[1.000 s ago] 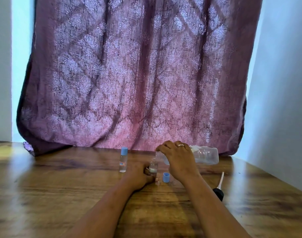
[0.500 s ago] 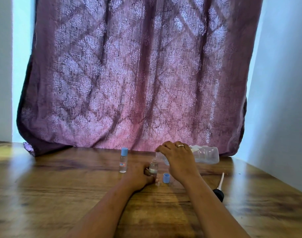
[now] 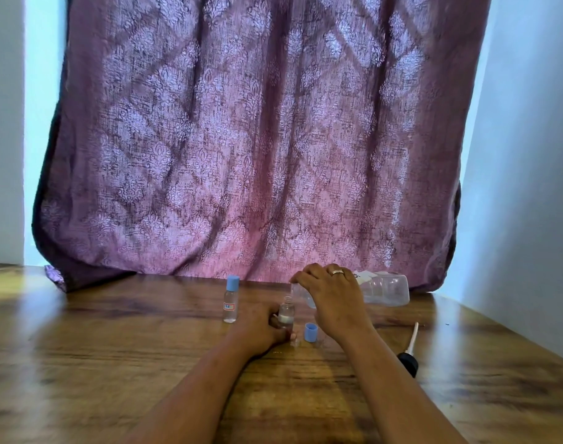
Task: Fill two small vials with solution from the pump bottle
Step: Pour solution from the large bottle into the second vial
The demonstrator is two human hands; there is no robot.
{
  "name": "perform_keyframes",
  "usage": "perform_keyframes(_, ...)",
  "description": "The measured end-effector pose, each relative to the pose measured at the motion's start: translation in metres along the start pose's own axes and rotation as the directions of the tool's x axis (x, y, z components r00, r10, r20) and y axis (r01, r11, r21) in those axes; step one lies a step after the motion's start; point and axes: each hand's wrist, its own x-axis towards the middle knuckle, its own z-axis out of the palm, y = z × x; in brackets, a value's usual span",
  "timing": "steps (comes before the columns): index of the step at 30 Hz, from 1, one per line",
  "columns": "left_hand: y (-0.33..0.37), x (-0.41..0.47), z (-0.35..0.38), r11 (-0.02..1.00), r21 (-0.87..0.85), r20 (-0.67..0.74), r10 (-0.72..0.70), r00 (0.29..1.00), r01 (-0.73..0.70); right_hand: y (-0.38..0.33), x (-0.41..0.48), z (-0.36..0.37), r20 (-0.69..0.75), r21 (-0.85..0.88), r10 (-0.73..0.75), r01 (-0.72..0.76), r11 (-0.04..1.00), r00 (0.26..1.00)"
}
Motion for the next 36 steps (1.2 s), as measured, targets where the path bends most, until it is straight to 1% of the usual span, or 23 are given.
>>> perform_keyframes(11,0.0014,0.0002,-0.0001,1.000,-0.016,0.014,0.000,1.000,0.001,-0.0005,0.0006,0.0008,-0.007,-0.002,0.001,-0.001,1.000,1.000)
perform_keyframes(17,0.0016,0.0007,-0.0003,1.000,0.014,-0.015,0.014,1.000,-0.014,-0.0004,0.0015,0.0027,0.005,-0.028,0.000,0.000,1.000,1.000)
perform_keyframes(25,0.0009,0.0003,-0.0003,1.000,0.027,-0.019,0.014,1.000,-0.013,-0.0007,0.0011,0.0024,-0.009,-0.032,-0.002,0.002,0.999,1.000)
perform_keyframes(36,0.0028,0.0001,-0.0004,1.000,0.007,-0.015,0.007,1.000,-0.007,-0.0013,0.0012,0.0013,-0.009,-0.022,0.006,-0.006,1.000,1.000)
